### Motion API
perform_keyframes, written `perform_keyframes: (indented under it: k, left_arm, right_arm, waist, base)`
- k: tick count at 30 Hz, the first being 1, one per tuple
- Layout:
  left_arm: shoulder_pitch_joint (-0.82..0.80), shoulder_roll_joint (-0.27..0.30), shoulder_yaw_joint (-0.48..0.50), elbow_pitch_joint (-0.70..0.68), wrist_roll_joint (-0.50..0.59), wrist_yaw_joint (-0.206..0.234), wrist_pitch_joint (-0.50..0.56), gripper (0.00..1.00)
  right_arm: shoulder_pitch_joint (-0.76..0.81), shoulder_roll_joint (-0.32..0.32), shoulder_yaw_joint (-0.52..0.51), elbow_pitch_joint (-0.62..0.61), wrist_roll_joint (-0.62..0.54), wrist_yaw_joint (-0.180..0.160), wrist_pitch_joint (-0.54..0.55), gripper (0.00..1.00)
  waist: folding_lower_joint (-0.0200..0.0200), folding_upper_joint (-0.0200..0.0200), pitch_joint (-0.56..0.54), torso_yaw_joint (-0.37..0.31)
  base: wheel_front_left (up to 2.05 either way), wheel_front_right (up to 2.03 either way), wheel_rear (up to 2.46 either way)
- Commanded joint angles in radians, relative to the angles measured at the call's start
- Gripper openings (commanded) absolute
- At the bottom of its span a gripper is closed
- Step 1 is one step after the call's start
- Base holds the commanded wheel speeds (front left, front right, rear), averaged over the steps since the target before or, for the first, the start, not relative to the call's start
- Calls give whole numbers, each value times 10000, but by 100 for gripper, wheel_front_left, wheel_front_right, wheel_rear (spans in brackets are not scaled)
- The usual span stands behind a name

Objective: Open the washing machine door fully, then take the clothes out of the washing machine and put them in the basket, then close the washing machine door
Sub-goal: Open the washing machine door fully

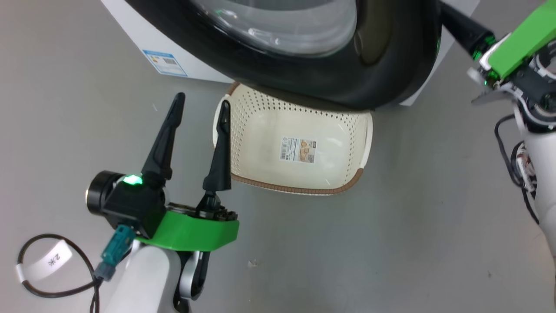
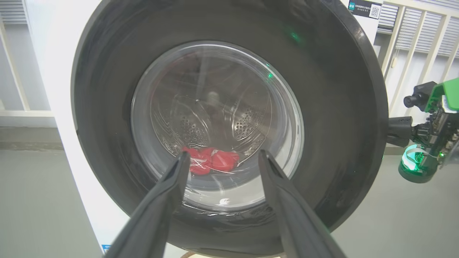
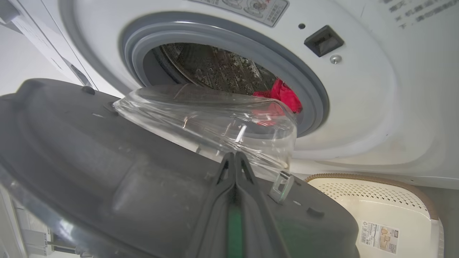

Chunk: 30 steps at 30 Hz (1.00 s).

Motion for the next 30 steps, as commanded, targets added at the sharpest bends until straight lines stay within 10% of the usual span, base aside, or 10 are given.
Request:
perform_keyframes:
  k: [1,30]
  left_arm:
    - [155,181,362,-245,-60,65,-49,100]
    - [866,181,565,-327,-251,150,-49,100]
  right_arm:
    - [161,350,239,-426,86,79,146,0]
    - [3124,1168,-317,-2771,-672,79,1467,0]
  waist:
    - [0,0,-200,132]
    - [0,0,-1459,893]
  base:
    - [0,0,0]
    - [0,0,0]
